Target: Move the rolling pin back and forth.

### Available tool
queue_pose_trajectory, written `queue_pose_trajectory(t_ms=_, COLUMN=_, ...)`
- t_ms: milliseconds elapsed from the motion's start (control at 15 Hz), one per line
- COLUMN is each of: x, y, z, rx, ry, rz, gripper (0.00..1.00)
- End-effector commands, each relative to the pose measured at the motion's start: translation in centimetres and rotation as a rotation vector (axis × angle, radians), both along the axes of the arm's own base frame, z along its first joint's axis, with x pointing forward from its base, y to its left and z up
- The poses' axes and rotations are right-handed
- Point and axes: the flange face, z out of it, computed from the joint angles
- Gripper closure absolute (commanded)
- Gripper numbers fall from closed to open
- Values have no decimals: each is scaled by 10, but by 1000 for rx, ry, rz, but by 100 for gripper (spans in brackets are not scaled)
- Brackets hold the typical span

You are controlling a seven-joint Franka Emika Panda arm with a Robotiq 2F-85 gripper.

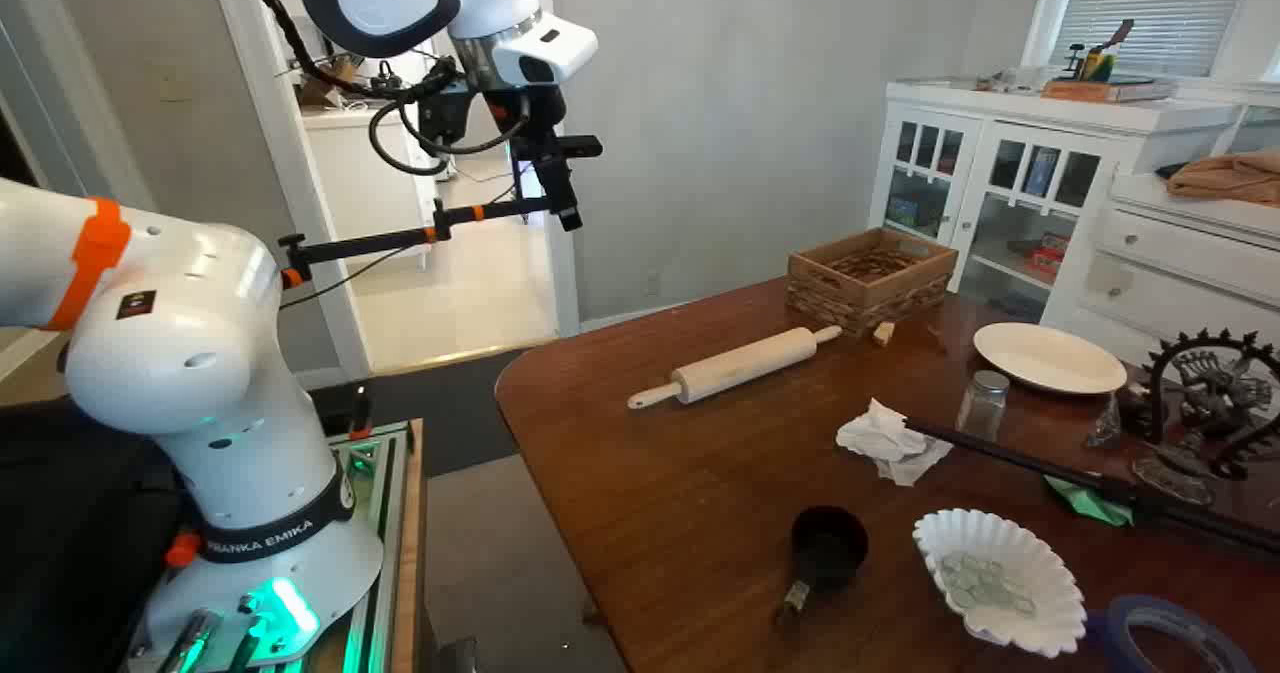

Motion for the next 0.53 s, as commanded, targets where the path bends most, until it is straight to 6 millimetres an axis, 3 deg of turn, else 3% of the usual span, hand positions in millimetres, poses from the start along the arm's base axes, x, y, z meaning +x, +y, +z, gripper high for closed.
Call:
queue_pose_trajectory(t_ms=0, x=0, y=0, z=-4, rx=-2, ry=11, rz=0, gripper=0)
queue_pose_trajectory(t_ms=467, x=-1, y=-1, z=-13, rx=-6, ry=29, rz=-1, gripper=0)
